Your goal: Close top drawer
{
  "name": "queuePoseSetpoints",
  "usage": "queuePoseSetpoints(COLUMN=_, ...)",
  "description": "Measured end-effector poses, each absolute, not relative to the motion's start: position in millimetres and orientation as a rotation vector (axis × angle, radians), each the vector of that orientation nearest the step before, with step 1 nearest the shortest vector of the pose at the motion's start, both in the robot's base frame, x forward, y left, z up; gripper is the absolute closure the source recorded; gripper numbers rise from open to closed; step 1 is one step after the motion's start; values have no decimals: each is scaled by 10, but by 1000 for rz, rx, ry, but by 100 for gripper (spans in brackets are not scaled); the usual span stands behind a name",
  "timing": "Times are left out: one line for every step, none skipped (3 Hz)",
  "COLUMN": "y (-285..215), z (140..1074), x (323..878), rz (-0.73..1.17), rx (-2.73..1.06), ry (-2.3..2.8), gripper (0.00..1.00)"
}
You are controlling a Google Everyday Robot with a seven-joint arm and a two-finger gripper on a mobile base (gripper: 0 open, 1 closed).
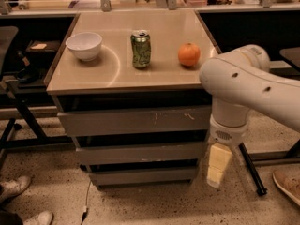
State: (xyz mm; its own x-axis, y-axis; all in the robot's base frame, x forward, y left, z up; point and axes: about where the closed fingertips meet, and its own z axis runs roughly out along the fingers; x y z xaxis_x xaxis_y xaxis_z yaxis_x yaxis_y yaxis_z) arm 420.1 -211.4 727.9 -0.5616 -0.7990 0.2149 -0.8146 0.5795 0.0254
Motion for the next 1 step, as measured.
queuePoseSetpoints(y=-2194, z=7622, x=4003, rz=193, rx=1227, ry=-2670, gripper=0)
